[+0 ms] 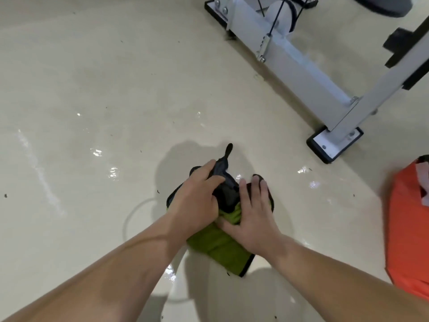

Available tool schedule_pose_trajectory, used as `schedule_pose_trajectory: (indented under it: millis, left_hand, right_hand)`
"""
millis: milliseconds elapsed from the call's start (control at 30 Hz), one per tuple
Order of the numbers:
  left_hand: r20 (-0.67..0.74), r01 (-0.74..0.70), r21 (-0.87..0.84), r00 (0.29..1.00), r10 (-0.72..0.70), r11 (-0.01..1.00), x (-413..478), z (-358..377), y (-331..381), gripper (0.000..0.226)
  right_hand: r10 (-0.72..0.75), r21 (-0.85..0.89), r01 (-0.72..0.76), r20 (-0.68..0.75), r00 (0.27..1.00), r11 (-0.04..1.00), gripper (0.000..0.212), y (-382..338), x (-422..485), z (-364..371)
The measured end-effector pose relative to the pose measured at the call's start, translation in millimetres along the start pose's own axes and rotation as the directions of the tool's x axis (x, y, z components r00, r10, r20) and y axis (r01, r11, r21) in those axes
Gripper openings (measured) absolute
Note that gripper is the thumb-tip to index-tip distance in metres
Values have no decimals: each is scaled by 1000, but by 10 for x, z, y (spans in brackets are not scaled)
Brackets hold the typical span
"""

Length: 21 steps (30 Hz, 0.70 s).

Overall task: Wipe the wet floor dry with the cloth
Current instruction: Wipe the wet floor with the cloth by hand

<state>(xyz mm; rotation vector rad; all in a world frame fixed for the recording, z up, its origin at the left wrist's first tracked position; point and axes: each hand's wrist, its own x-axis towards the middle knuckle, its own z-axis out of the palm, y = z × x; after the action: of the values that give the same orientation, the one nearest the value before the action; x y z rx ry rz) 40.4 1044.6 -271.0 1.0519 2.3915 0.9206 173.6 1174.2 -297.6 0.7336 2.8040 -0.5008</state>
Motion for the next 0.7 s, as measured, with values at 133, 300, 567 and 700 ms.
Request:
schedule_pose_trajectory:
  millis: [133,300,567,700]
  left_hand:
    - [-47,-57,38,997,59,998,69,139,18,55]
    - [-4,-30,70,1000,30,997,87,114,195,59]
    - [0,51,16,999,-51,999,-129,7,94,60]
    - [-13,46,21,999,-46,999,-327,-141,-100,56]
  right_hand:
    - [300,-18,-300,47,953,954,123,506,546,-335]
    - [703,153,-697,20,711,700,110,922,804,-647]
    - [551,-47,-549,34,834,835,73,456,588,-291]
    - [375,-107,-365,88,923,925,75,-190,472,-109]
